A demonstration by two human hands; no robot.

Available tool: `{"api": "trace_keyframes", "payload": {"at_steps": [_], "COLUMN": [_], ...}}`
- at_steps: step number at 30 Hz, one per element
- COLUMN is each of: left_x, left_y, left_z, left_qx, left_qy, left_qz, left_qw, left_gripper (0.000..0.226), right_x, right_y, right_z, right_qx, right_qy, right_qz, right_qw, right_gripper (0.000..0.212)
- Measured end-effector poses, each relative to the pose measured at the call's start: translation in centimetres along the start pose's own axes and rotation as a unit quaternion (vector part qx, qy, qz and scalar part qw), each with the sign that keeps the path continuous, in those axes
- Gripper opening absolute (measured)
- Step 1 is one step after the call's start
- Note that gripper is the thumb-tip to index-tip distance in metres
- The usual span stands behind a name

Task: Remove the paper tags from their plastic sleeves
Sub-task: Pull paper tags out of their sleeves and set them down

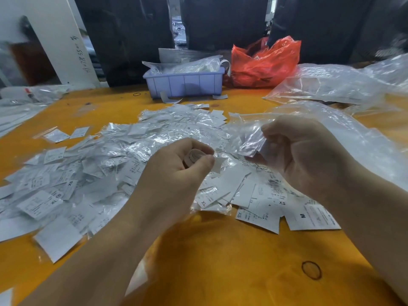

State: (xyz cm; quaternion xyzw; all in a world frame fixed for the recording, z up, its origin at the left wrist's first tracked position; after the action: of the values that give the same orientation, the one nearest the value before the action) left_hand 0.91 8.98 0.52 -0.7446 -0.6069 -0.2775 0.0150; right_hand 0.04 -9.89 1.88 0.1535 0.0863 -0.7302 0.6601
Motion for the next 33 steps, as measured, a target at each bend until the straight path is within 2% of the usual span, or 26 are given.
{"api": "trace_keyframes", "payload": {"at_steps": [7,12,18,22,25,29,33], "left_x": [0.2,-0.1,0.0,0.1,0.2,-0.9,-2.1], "left_y": [0.1,-0.1,0.0,0.0,0.0,0.0,-0.4], "left_z": [0.4,0.1,0.3,0.2,0.0,0.2,0.0], "left_qx": [0.017,0.007,0.048,0.050,0.027,0.047,0.056], "left_qy": [-0.033,-0.018,-0.057,-0.059,-0.018,-0.035,-0.071], "left_qz": [-0.010,-0.013,-0.008,-0.012,-0.012,0.048,0.132], "left_qw": [0.999,1.000,0.997,0.997,0.999,0.997,0.987], "left_gripper": [0.017,0.014,0.015,0.024,0.031,0.021,0.039], "right_x": [-0.6,-0.5,-0.4,-0.8,-1.0,-1.4,-1.6], "right_y": [-0.3,-0.5,-0.6,-0.6,-0.8,-1.0,-1.2], "right_z": [-0.3,-1.0,-1.8,-1.6,-1.5,-1.6,-1.4], "right_qx": [-0.037,-0.075,-0.121,-0.115,-0.107,-0.084,-0.047], "right_qy": [-0.016,-0.008,-0.060,-0.076,-0.092,-0.110,-0.116], "right_qz": [0.040,0.037,0.042,0.061,0.076,0.092,0.088], "right_qw": [0.998,0.996,0.990,0.989,0.987,0.986,0.988], "right_gripper": [0.013,0.024,0.036,0.035,0.024,0.015,0.012]}}
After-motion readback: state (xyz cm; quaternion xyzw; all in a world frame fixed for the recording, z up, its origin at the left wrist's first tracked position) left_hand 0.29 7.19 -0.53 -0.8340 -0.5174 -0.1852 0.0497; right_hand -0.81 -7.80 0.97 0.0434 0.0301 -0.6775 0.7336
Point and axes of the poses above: each hand's wrist, its own y-axis towards the middle knuckle, its own x-axis out of the back of the hand, z = x × y, the point moved 5 cm from there along y, towards the middle knuckle
